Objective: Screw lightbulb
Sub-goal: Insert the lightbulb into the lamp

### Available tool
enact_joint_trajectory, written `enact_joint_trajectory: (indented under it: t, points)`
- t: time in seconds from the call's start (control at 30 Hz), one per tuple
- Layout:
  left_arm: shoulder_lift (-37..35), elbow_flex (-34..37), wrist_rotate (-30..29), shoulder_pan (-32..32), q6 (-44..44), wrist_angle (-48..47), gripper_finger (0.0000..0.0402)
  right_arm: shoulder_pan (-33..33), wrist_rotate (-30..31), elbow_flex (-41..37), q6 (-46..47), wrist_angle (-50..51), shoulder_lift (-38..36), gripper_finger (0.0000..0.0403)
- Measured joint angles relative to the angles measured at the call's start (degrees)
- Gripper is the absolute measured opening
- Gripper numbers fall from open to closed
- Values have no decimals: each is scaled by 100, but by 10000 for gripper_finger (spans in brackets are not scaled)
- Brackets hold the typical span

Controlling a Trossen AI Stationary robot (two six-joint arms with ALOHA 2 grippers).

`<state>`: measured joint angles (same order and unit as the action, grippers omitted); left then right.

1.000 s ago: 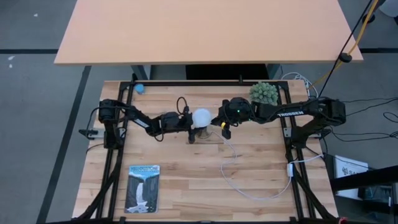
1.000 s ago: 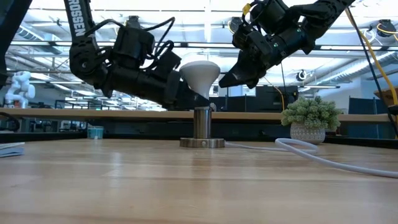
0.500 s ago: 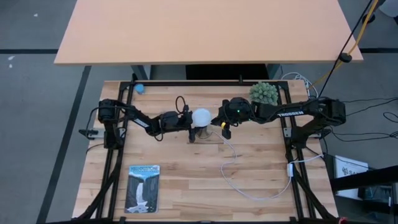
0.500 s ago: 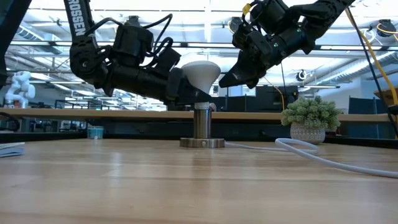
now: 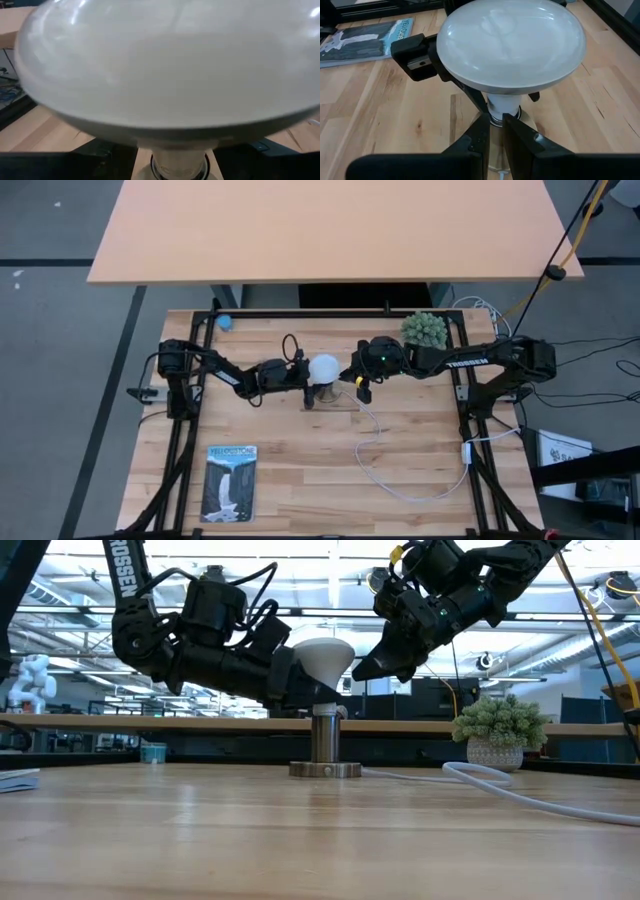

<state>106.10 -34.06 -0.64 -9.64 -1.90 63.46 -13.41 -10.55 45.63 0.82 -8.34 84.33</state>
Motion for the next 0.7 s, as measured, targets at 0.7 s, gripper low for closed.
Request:
enact_joint_trajectory:
  t: [0.7]
  points:
    - [-238,-4,315,-74,-163,-322,229,2,-1,0,1,10,0,45]
